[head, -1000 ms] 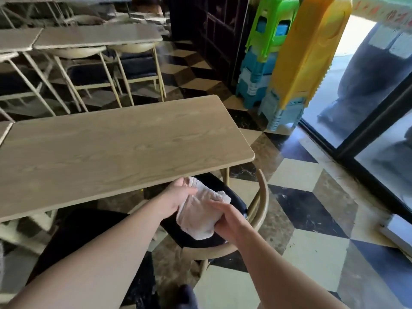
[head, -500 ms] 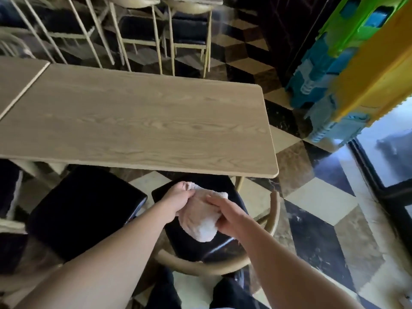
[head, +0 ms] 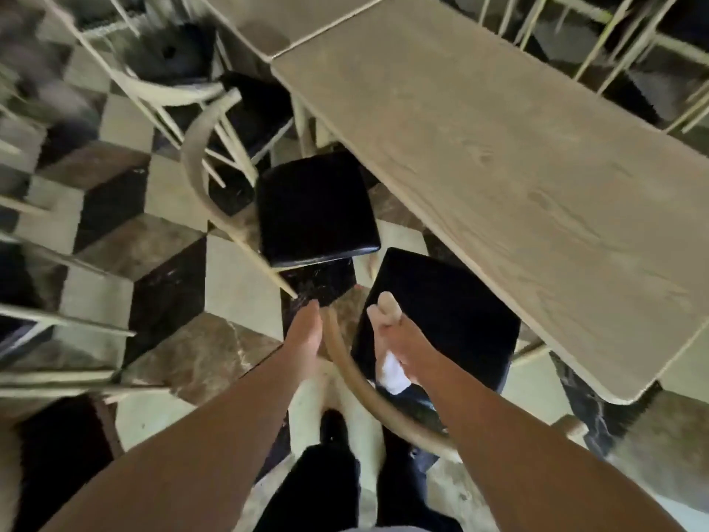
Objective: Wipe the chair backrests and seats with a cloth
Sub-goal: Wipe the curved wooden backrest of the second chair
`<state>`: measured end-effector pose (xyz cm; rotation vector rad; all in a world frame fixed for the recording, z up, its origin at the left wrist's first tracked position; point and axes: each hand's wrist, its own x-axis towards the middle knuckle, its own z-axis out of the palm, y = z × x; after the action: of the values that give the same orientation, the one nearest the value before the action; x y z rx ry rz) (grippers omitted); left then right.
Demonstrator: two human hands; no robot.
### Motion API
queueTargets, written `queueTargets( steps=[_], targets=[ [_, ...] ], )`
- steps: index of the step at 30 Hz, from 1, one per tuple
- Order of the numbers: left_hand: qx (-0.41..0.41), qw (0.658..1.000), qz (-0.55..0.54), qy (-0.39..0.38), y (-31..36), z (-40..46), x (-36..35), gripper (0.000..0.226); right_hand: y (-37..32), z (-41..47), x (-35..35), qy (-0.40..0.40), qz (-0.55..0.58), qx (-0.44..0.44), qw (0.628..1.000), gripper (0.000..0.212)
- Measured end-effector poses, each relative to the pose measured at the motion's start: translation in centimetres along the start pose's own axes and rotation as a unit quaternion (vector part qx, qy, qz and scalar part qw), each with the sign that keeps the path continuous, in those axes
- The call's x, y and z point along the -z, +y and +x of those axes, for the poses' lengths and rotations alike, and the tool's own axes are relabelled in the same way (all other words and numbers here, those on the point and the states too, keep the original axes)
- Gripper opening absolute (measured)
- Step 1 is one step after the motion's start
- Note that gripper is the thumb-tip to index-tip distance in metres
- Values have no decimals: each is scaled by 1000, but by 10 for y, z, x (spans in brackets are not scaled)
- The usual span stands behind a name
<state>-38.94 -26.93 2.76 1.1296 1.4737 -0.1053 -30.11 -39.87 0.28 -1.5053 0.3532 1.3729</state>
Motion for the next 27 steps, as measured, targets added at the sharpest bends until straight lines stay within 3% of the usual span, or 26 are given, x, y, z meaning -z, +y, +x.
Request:
queueTargets(
  steps=[2, 5, 7, 10, 13, 17, 20, 24, 27],
  targets=[
    [44, 993, -96, -49, -18, -9, 5, 62, 7, 11, -18, 2, -16, -19, 1000, 30],
    [47, 976, -191, -90, -41, -10, 6, 52, 12, 24, -38, -11, -139, 58, 989, 25],
    [48, 970, -214, -105, -54, -10, 5, 50, 17, 24, -46, -33, -208, 98, 973, 34],
    [67, 966, -217, -121, -85, -20, 2, 68, 37, 15, -43, -35, -257, 141, 956, 49],
    [78, 965, -224, -108, -102, -44, -9, 73, 57, 7, -27, -21, -388, 160, 907, 56],
    [74, 967, -230, -80, -117, -74, -37, 76, 88, -16, 26, -56, -447, 139, 882, 58],
    [58, 974, -213, -54, -124, -87, -58, 73, 111, -38, 80, -71, -493, 126, 858, 46],
    [34, 984, -177, -6, -135, -96, -89, 65, 129, -69, 169, -30, -563, 203, 801, 42],
    [35, 981, -191, 6, -135, -96, -100, 59, 125, -80, 240, -26, -599, 270, 753, 23]
  ],
)
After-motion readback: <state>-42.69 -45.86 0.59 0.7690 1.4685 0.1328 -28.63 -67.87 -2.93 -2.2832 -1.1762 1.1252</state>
